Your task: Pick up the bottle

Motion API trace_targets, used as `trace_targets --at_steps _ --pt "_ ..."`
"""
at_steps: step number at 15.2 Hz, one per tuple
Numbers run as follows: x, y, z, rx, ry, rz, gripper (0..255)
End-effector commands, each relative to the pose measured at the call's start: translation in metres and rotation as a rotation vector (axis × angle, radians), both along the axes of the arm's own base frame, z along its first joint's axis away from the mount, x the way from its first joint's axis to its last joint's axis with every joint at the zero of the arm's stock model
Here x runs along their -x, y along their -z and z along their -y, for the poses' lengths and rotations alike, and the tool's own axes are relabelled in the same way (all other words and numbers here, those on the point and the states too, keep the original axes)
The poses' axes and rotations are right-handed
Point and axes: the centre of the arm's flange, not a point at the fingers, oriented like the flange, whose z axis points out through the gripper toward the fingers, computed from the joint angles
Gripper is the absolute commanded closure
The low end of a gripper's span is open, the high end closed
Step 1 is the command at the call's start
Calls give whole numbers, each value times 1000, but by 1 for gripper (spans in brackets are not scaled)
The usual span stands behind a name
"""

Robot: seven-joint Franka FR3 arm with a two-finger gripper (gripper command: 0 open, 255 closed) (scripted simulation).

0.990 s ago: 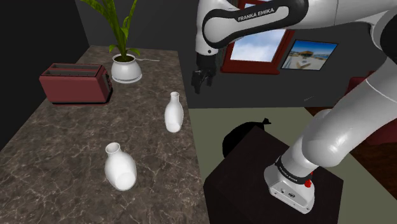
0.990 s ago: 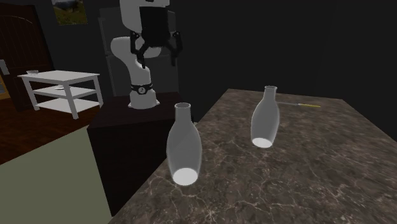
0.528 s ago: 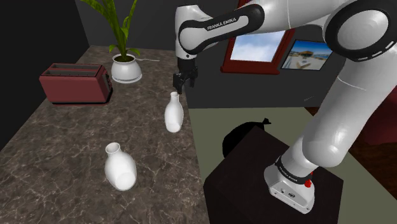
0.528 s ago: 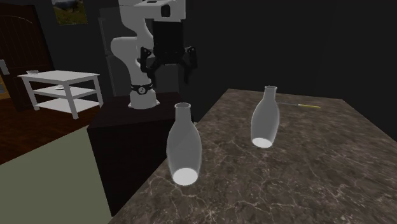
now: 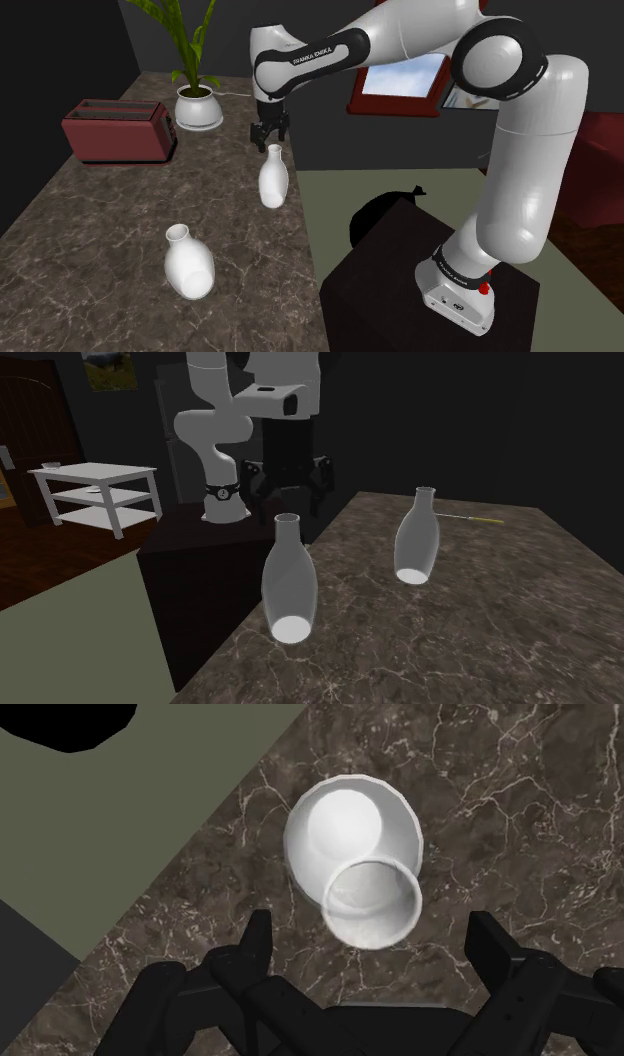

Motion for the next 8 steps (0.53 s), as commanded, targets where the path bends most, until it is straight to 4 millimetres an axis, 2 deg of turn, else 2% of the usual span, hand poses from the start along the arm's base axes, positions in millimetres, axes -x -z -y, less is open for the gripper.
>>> trace_targets --at_steps 1,4,7,8 --pt "1 11 -1 0 0 1 0" --pt "1 27 -1 0 0 1 0" --pt "1 30 -1 0 0 1 0" --pt "1 30 -1 0 0 1 255"
